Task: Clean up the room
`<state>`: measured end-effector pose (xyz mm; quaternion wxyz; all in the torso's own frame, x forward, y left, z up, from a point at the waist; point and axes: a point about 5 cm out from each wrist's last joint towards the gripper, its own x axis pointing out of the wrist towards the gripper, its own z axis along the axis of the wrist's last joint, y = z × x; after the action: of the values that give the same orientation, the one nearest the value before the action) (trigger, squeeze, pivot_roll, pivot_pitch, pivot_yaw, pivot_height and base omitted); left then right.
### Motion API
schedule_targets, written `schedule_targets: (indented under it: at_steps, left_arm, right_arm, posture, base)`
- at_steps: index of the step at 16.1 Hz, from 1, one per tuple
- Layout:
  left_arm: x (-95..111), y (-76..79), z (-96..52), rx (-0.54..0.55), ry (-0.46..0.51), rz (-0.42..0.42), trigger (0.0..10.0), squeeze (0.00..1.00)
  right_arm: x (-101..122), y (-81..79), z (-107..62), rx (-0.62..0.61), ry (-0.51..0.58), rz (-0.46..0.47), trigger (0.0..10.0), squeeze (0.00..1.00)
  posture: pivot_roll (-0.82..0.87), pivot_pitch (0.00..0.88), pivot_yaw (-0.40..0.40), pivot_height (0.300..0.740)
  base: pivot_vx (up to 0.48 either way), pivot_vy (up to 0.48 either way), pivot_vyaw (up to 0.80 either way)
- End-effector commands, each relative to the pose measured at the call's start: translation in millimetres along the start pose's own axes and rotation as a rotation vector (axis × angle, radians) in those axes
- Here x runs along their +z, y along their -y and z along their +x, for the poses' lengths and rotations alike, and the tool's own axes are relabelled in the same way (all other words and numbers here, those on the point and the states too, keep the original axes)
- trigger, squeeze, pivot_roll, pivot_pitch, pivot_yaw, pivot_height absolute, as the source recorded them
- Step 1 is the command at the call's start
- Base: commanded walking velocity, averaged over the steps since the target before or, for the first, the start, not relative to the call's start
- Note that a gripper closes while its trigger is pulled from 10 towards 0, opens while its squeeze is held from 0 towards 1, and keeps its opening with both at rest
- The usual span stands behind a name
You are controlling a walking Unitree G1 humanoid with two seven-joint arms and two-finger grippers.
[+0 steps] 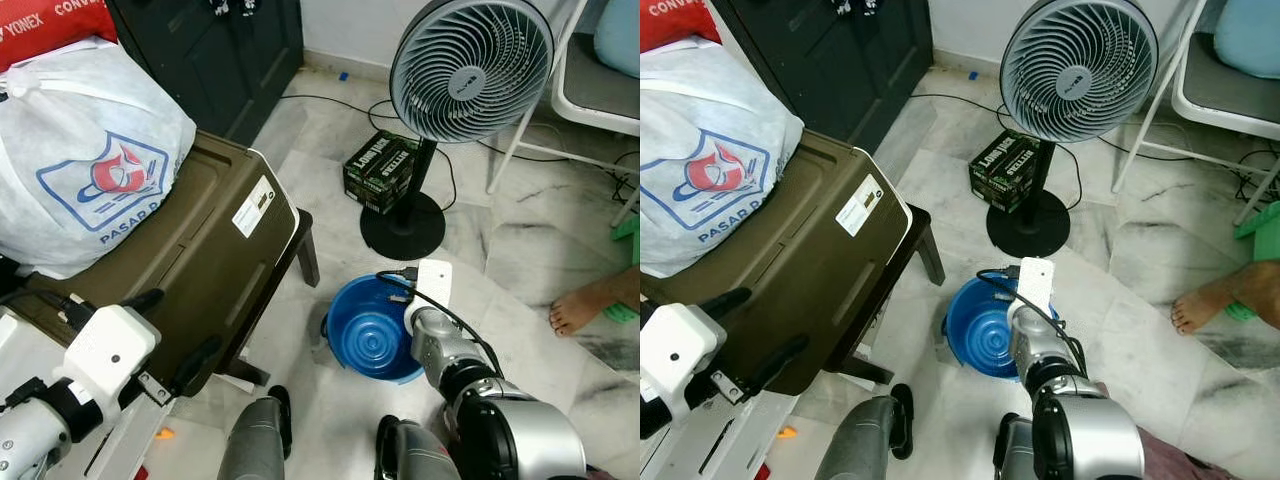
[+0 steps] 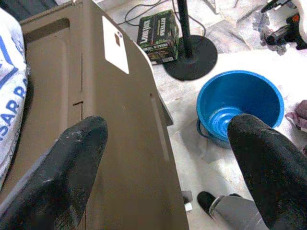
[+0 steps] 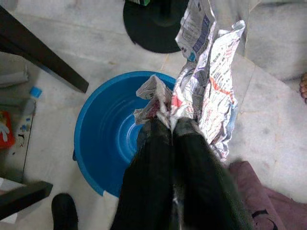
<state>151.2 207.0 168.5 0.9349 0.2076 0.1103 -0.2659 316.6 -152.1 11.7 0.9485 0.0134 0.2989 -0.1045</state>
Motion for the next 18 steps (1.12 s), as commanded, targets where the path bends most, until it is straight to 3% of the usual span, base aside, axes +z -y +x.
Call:
schedule_targets:
  at_steps: [1,2,5,8,10,13,15,16,18]
  left_arm:
    - [-2,-1.1,-2.2,-0.001,-0.024,0.003,10.0,0.00]
    - [-2,-1.5,-2.3,-0.001,-0.023,0.003,10.0,0.00]
    - [1,-2.2,-1.5,-0.002,-0.012,0.007,10.0,0.00]
    - [2,-1.4,0.0,-0.005,-0.010,0.009,10.0,0.00]
    - [2,-0.2,3.7,-0.005,-0.007,0.006,10.0,0.00]
    - [4,1.3,19.3,0.000,0.045,-0.006,10.0,0.00]
    - [6,1.4,33.3,0.017,0.088,-0.025,10.0,0.00]
    - [6,1.9,40.8,0.027,0.102,-0.042,10.0,0.00]
    - [8,6.8,66.5,0.032,0.156,-0.063,10.0,0.00]
  right_arm:
    - [-4,-0.8,-0.4,-0.007,-0.019,0.016,10.0,0.87]
    - [-3,-0.8,-0.2,-0.007,-0.015,0.028,10.0,0.95]
    - [3,-3.5,0.1,0.003,0.009,0.033,10.0,1.00]
    - [10,-5.9,0.4,0.011,0.032,0.048,10.0,1.00]
    - [15,-16.0,-0.8,0.070,0.050,0.064,10.0,1.00]
    - [15,-45.6,-7.8,0.258,0.071,0.004,10.0,1.00]
    - [15,-63.7,-15.3,0.440,0.102,-0.089,10.0,1.00]
    - [19,-70.3,-20.8,0.539,0.143,-0.076,10.0,1.00]
    - [23,-73.9,-38.4,0.725,0.222,-0.194,10.0,1.00]
  posture:
    - [0.38,0.291,0.085,0.740]
    - [0.37,0.289,0.085,0.740]
    - [0.37,0.284,0.088,0.740]
    - [0.37,0.286,0.089,0.740]
    - [0.35,0.280,0.087,0.740]
    - [0.29,0.251,0.060,0.740]
    - [0.23,0.226,0.036,0.740]
    - [0.20,0.210,0.022,0.740]
    - [0.14,0.166,-0.011,0.740]
  base:
    - [0.000,0.000,0.00]
    - [0.000,0.000,0.00]
    - [0.000,0.000,0.00]
    - [0.000,0.000,0.00]
    - [0.000,0.000,0.00]
    - [0.000,0.000,0.00]
    - [0.000,0.000,0.00]
    - [0.000,0.000,0.00]
    - [0.000,0.000,0.00]
